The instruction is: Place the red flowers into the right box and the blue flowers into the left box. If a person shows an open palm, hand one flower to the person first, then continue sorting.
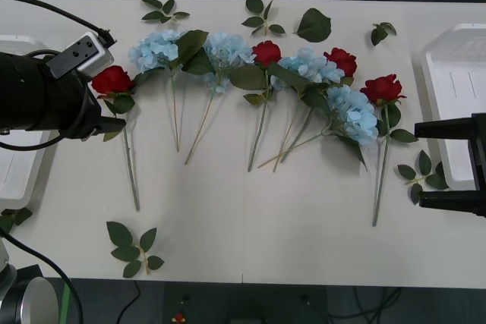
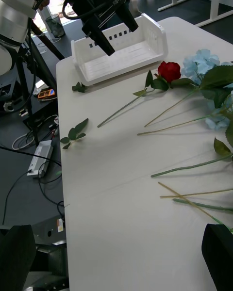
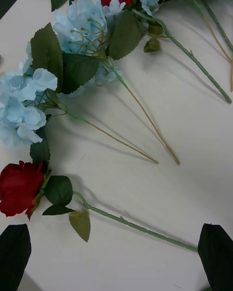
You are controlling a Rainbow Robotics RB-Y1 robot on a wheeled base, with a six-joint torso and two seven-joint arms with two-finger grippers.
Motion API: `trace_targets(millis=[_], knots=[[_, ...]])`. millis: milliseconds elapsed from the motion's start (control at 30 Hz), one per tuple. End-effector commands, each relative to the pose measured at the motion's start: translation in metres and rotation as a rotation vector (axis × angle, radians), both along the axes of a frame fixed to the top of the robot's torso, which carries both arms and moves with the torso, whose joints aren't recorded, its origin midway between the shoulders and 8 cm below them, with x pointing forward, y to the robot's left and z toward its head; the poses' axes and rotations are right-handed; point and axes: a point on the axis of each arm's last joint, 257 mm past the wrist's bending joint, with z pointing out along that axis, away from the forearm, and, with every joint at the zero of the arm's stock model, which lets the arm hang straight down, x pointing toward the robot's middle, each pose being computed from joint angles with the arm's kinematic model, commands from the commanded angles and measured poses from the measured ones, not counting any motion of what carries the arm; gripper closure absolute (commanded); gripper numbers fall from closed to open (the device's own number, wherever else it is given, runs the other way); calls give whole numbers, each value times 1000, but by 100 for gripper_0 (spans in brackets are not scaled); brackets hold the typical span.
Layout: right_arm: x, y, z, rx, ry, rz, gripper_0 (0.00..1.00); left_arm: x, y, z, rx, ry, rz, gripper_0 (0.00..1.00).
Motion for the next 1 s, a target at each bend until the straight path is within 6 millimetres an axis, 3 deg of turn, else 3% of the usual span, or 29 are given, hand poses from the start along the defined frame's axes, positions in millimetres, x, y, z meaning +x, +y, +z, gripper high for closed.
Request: trace_targets(millis=[33,700,733,800,1000], knots=[[-9,3,-11,-16,15,26,0,1,7,10,69,-52,-18,0],[-10,1,-12,-25,20,26,0,1,7,10,69,-52,-18,0],[-10,1,-12,-25,20,26,0,-11,13,-23,54,32,-5,0],[-10,1,-12,-25,20,26,0,-10,11,-25,36,31,-13,0],[-10,1,-13,-20,25,23,0,-1,3,-13,55,-15,-60,0]])
